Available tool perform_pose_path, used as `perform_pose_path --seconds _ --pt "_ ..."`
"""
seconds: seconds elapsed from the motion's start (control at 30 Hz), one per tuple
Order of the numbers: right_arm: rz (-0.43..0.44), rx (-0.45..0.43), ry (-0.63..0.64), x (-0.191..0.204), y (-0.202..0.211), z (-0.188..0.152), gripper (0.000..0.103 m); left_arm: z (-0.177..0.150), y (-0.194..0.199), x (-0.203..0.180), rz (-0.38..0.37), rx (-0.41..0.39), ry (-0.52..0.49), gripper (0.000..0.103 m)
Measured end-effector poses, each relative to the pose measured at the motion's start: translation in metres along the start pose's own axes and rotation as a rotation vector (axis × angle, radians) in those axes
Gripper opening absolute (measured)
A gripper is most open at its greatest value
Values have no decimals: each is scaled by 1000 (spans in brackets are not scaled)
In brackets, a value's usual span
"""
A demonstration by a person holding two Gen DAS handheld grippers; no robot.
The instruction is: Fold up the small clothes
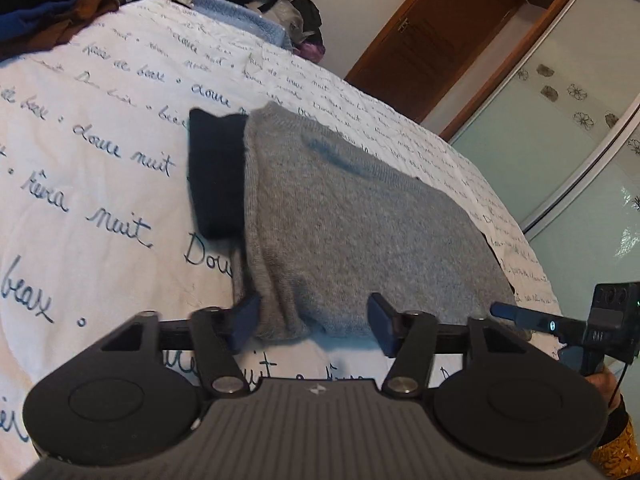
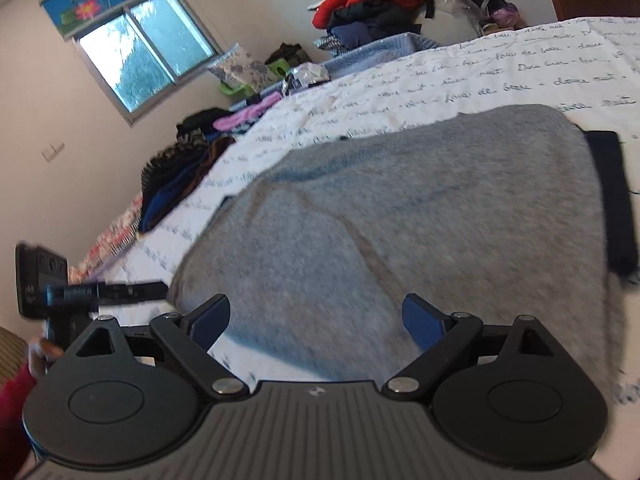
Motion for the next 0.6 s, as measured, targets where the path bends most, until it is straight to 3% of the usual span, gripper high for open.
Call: perform_pose_path --seconds 0.07,0.2,0.27,0.33,0.43,0.53,0.6 --pt "-27 45 66 -3 4 -12 94 -3 -6 6 13 25 15 9" --pt "-126 77 110 -31 6 -25 94 -6 0 22 101 27 -3 6" --pt "-123 67 94 -39 14 -22 93 -7 9 31 149 26 -13 6" --pt "-167 59 102 -43 17 -18 93 -4 21 43 204 19 -10 3" --pt "-239 39 174 -32 17 -18 94 -1 36 57 227 4 46 3" --pt "-183 0 266 7 15 -22 94 1 37 52 202 11 87 9" --pt "-154 -8 341 34 6 -29 94 1 31 40 224 30 67 37"
Point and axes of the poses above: each gripper's, at about its wrist camera, not at the fingertips, and y roughly against the way its jaws point, x to its left, z to its top, the point moved 7 cm from there along -y, roughly the way its jaws point, and after that the axes turned 12 degrees about -y, right-handed, at the moved point
